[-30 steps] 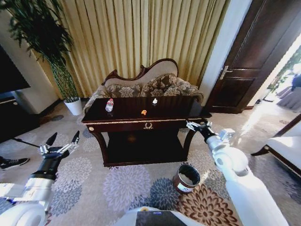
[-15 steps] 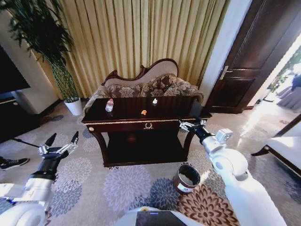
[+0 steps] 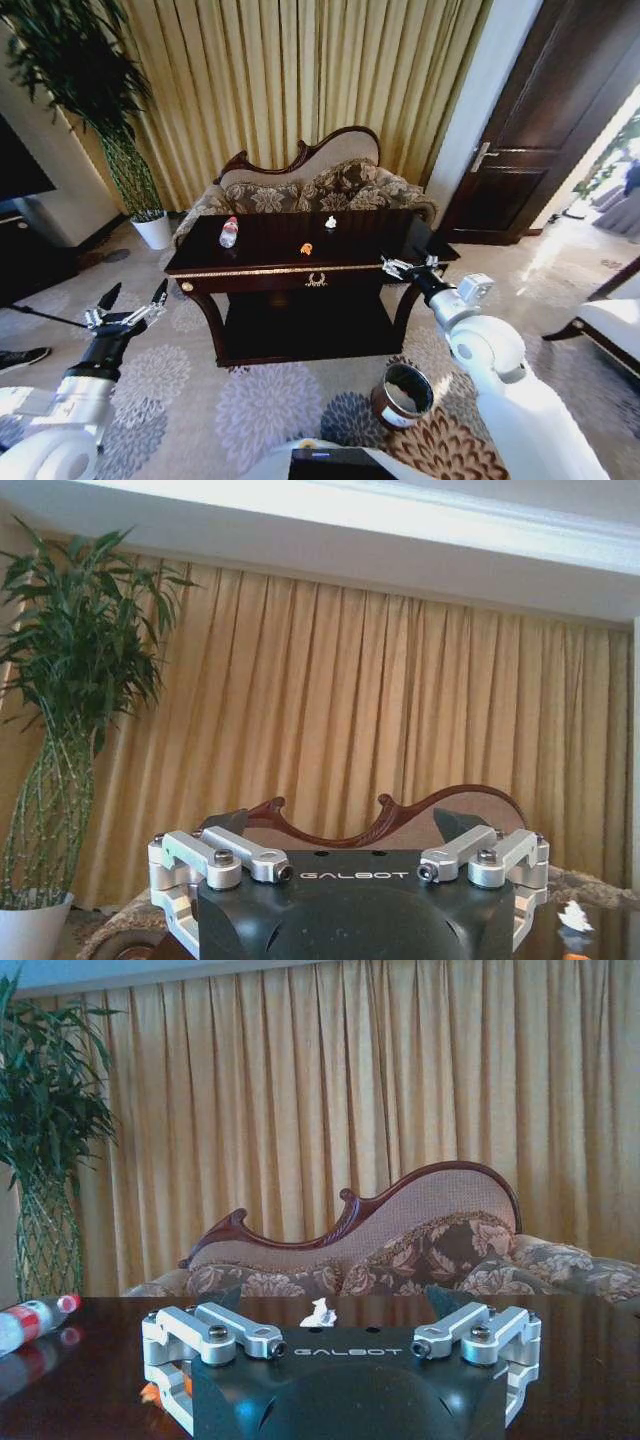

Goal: Move to the front of the table and place the trash on the table into the trash bin.

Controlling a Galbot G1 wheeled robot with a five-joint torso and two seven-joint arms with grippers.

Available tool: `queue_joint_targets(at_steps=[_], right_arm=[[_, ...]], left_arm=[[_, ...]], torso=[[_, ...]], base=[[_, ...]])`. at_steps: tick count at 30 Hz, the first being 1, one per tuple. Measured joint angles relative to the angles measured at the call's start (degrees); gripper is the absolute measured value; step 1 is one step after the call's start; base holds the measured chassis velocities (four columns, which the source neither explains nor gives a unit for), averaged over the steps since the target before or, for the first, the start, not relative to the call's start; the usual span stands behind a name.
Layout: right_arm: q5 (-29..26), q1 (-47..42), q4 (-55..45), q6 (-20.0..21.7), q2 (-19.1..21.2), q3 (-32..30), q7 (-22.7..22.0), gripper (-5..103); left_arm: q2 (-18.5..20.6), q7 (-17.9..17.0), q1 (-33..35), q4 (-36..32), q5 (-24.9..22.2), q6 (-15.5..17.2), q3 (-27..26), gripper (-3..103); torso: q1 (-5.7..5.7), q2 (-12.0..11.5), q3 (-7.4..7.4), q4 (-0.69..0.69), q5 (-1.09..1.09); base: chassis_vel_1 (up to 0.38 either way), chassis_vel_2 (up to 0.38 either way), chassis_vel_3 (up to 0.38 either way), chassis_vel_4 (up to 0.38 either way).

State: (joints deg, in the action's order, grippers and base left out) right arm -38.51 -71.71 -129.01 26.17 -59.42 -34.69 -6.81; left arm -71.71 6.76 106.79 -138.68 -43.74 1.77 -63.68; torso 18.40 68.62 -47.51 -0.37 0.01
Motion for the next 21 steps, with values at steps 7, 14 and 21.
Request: queue_joint_targets(at_steps=[7,14,21], right_arm=[[0.68,-0.68,-0.70,0.25,0.03,0.04,0.00,100],[0.74,-0.63,-1.96,1.94,0.70,0.75,0.00,100],[-0.10,3.26,2.32,3.19,2.50,4.22,0.00,100]], left_arm=[[-0.44,0.16,0.16,0.00,0.02,-0.02,0.04,100],[-0.81,0.26,0.46,-0.25,0.82,-0.14,-0.02,100],[-2.01,0.73,1.41,-1.21,1.82,-0.68,-0.04,100]], torso=[[-0.01,0.01,0.01,0.00,0.00],[-0.01,0.00,0.02,-0.01,0.00],[-0.09,0.06,0.05,-0.01,0.00]], base=[[-0.188,0.190,0.196,-0.203],[-0.067,0.063,0.075,-0.050],[0.000,0.000,0.000,0.000]])
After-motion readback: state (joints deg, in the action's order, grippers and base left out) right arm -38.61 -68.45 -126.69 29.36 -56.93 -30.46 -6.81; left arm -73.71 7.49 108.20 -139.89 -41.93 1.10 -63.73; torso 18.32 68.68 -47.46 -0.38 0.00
